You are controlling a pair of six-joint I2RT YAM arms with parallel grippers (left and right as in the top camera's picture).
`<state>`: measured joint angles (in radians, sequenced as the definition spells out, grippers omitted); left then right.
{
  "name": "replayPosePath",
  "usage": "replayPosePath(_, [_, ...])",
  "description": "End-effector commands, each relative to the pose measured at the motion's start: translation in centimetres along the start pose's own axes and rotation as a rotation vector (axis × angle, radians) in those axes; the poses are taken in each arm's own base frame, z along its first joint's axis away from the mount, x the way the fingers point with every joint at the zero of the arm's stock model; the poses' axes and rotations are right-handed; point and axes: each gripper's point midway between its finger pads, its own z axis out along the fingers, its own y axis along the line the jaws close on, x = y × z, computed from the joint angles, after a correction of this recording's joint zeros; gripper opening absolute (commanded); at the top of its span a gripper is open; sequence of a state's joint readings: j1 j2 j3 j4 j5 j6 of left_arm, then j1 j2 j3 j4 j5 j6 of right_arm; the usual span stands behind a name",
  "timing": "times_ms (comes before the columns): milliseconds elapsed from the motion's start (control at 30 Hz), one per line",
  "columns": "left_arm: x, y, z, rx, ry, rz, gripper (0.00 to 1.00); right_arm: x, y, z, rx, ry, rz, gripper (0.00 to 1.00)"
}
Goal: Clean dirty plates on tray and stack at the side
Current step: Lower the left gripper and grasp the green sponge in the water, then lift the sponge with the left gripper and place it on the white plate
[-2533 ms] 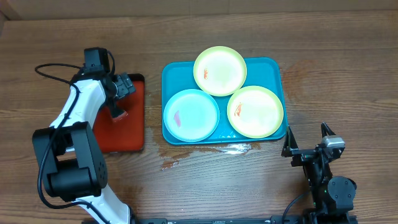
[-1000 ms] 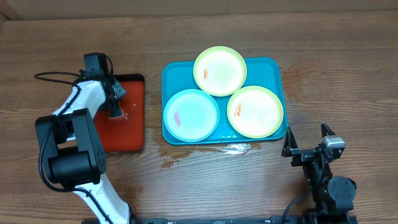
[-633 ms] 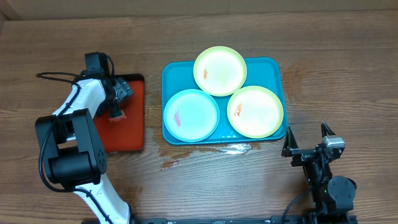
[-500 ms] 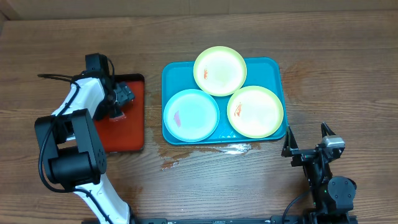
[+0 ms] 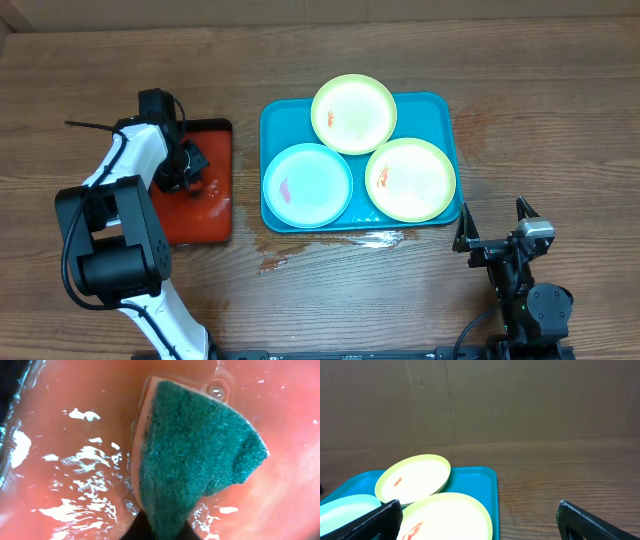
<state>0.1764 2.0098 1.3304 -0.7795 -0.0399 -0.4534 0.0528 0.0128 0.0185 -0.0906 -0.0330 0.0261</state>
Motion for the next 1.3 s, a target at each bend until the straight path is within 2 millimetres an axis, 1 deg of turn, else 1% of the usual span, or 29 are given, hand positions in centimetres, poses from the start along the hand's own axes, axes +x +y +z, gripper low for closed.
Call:
replayPosePath(0, [-0.2, 0.4, 0.8, -0.038, -0.019, 0.018, 1.00, 0.1, -0.3, 0.0, 0.012, -0.006, 0.000, 1.00])
replayPosePath(167, [-1.8, 0.1, 0.7, -0.029, -0.087, 0.014, 1.00, 0.1, -0.3, 0.0, 0.012, -0.006, 0.000, 1.00])
replayPosePath(200, [-1.9, 0.0, 0.7, -0.026, -0.093, 0.013, 0.97, 0.1, -0.3, 0.0, 0.012, -0.006, 0.000, 1.00])
replayPosePath(267, [-2.0, 0.0, 0.7, -0.024, -0.095, 0.013, 0.74, 0.1, -0.3, 0.0, 0.012, -0.006, 0.000, 1.00])
replayPosePath(300, [-2.0, 0.0, 0.7, -0.025, -0.095, 0.013, 0.66, 0.1, -0.3, 0.0, 0.012, -0.006, 0.000, 1.00])
replayPosePath(367, [-1.9, 0.0, 0.7, -0.027, -0.090, 0.013, 0.61, 0.1, -0.3, 0.0, 0.012, -0.006, 0.000, 1.00])
replayPosePath(400, [-1.8, 0.0, 0.7, -0.028, -0.089, 0.013, 0.50, 0.1, -0.3, 0.0, 0.012, -0.006, 0.000, 1.00])
replayPosePath(433, [-1.8, 0.0, 0.7, -0.028, -0.088, 0.014, 0.35, 0.1, -0.3, 0.0, 0.012, -0.006, 0.000, 1.00])
replayPosePath(467, [-1.8, 0.1, 0.7, -0.028, -0.087, 0.014, 0.18, 0.1, -0.3, 0.0, 0.012, -0.006, 0.000, 1.00])
replayPosePath(500, [-1.7, 0.1, 0.6, -0.032, -0.083, 0.015, 0.07, 0.1, -0.3, 0.0, 0.013, -0.006, 0.000, 1.00])
replayPosePath(533, [-1.7, 0.2, 0.5, -0.034, -0.080, 0.014, 0.04, 0.1, -0.3, 0.0, 0.013, -0.006, 0.000, 1.00])
replayPosePath(633, [-1.9, 0.1, -0.4, -0.038, -0.070, 0.015, 0.04, 0.1, -0.3, 0.0, 0.012, -0.006, 0.000, 1.00])
replayPosePath(667, [-2.0, 0.0, -1.0, -0.038, -0.069, 0.015, 0.04, 0.1, -0.3, 0.0, 0.012, -0.006, 0.000, 1.00])
replayPosePath(733, [-2.6, -0.1, -2.9, -0.040, -0.074, 0.015, 0.04, 0.1, -0.3, 0.0, 0.012, -0.006, 0.000, 1.00])
replayPosePath(767, [-3.0, -0.1, -4.0, -0.041, -0.083, 0.014, 0.04, 0.1, -0.3, 0.0, 0.012, -0.006, 0.000, 1.00])
replayPosePath(833, [-3.9, -0.4, -6.9, -0.029, -0.111, 0.011, 0.04, 0.1, -0.3, 0.0, 0.013, -0.006, 0.000, 1.00])
replayPosePath(933, [-4.9, -0.9, -11.6, 0.008, -0.166, 0.007, 0.04, 0.1, -0.3, 0.0, 0.012, -0.006, 0.000, 1.00])
replayPosePath(1000, [-4.8, -0.9, -14.3, 0.026, -0.188, 0.007, 0.04, 0.1, -0.3, 0.0, 0.012, -0.006, 0.000, 1.00])
replayPosePath(1033, [-4.6, -0.8, -15.1, 0.030, -0.195, 0.007, 0.04, 0.1, -0.3, 0.0, 0.012, -0.006, 0.000, 1.00])
replayPosePath(1067, [-4.4, -0.7, -15.5, 0.031, -0.197, 0.006, 0.04, 0.1, -0.3, 0.0, 0.013, -0.006, 0.000, 1.00])
replayPosePath(1133, [-3.7, -0.3, -15.6, 0.020, -0.176, 0.006, 0.04, 0.1, -0.3, 0.0, 0.013, -0.006, 0.000, 1.00])
replayPosePath(1167, [-3.4, -0.2, -15.2, 0.014, -0.162, 0.004, 0.05, 0.1, -0.3, 0.0, 0.012, -0.006, 0.000, 1.00])
replayPosePath(1267, [-2.2, 0.3, -12.5, -0.004, -0.119, -0.048, 0.04, 0.1, -0.3, 0.0, 0.013, -0.006, 0.000, 1.00])
